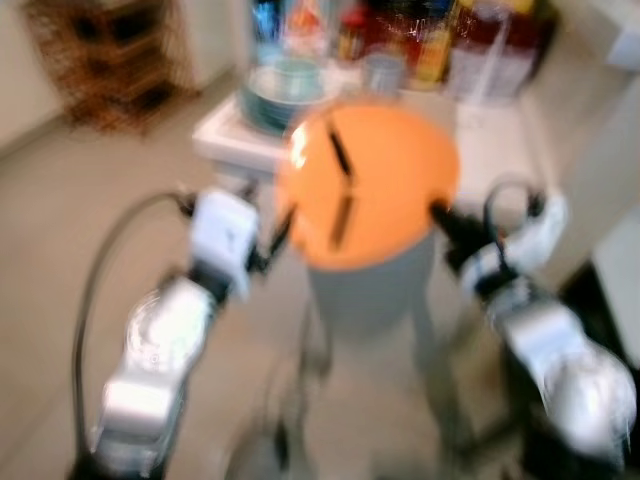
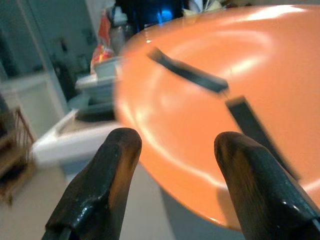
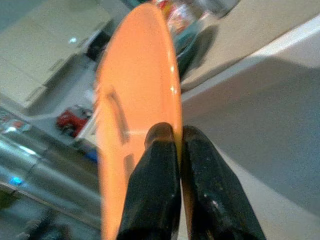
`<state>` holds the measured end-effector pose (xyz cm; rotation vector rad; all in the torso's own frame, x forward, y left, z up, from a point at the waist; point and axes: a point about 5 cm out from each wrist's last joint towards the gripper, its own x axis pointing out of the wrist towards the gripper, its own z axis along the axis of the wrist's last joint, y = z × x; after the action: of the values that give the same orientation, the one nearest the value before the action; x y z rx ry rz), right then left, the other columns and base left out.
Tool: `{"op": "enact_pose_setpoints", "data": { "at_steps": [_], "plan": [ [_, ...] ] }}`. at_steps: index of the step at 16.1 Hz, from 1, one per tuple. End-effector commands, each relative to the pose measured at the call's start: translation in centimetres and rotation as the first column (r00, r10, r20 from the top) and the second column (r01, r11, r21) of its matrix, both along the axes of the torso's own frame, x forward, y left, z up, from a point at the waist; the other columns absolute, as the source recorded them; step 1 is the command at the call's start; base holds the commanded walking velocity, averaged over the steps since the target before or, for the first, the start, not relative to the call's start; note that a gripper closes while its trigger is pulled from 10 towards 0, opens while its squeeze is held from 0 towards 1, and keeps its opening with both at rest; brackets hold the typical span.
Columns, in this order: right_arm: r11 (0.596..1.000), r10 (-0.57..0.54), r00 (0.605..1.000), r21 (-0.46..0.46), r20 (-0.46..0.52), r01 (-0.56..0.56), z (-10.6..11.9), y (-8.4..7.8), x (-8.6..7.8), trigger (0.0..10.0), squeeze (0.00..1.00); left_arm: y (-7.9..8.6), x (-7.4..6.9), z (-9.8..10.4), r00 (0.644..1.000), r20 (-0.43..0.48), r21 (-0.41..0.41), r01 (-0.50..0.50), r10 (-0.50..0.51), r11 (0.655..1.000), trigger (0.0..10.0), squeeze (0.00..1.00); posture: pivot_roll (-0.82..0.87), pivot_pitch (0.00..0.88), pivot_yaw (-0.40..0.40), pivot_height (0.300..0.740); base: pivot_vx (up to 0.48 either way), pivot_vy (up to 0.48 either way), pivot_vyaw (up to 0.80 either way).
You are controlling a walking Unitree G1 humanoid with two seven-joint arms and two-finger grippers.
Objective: Setting the table
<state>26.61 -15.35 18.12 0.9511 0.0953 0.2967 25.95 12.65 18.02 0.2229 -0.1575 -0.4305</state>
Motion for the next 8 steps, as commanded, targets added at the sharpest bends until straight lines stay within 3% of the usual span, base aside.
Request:
{"op": "enact_pose_setpoints", "data": {
  "at_steps": [1,4,8],
  "plan": [
    [0.998,-0.044,0.994,0.047,0.096,0.04,1.6,-0.6,-0.1,10.0,0.0,-0.2,0.2,1.0,0.999,0.044,-0.005,0.006,-0.006,1.0,10.0,0.0,0.13,0.0,-0.048,0.74,0.0,0.0,0.0],
    [0.991,-0.087,0.988,0.117,0.126,0.072,2.2,-1.8,0.1,10.0,0.0,0.0,0.3,1.2,0.998,0.056,-0.009,-0.016,0.016,1.0,10.0,0.0,0.13,0.0,-0.048,0.74,0.0,0.0,0.0],
    [0.995,-0.083,0.99,0.071,0.113,0.075,1.7,-2.0,0.1,10.0,0.0,0.8,0.6,2.0,0.995,0.083,-0.062,-0.058,0.063,0.996,10.0,0.0,0.13,0.0,-0.053,0.74,0.0,0.0,0.0]
  ]
}}
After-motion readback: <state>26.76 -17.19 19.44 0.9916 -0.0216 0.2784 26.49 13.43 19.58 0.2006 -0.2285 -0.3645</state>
